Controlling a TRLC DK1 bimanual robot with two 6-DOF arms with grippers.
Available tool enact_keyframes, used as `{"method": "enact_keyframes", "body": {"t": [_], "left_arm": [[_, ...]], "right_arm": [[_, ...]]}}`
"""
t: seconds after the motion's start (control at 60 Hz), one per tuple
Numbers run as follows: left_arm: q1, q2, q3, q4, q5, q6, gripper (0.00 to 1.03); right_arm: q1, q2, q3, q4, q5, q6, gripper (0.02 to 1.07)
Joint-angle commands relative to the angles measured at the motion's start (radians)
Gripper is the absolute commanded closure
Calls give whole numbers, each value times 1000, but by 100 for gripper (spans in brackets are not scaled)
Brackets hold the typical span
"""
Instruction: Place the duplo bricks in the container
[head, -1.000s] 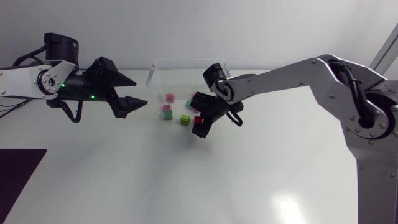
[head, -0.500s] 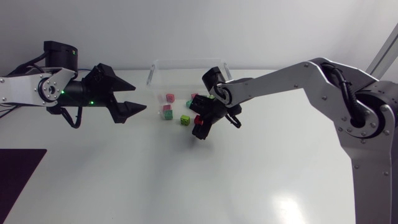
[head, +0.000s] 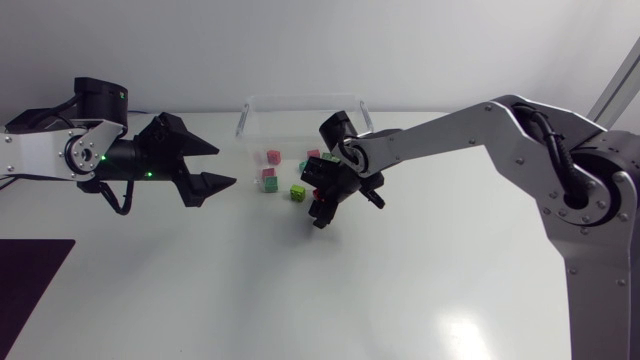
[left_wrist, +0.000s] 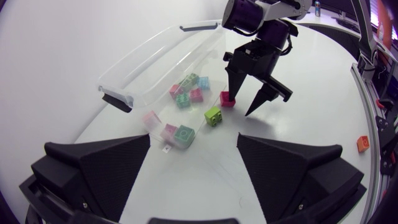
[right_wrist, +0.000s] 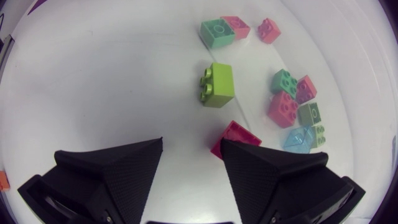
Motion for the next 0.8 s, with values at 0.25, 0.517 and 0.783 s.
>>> {"method": "enact_keyframes", "body": {"t": [0.25, 0.517, 0.783], "left_arm": [[-21, -16, -29, 9, 12, 33, 6], [-29, -26, -33, 9, 12, 29, 6], [-66, -26, -29, 9, 11, 23, 6]], "right_arm": [[25, -84, -91, -62, -9, -36, 74], [36, -205, -186, -59, -13, -29, 74], [33, -262, -214, -31, -3, -9, 72]]}}
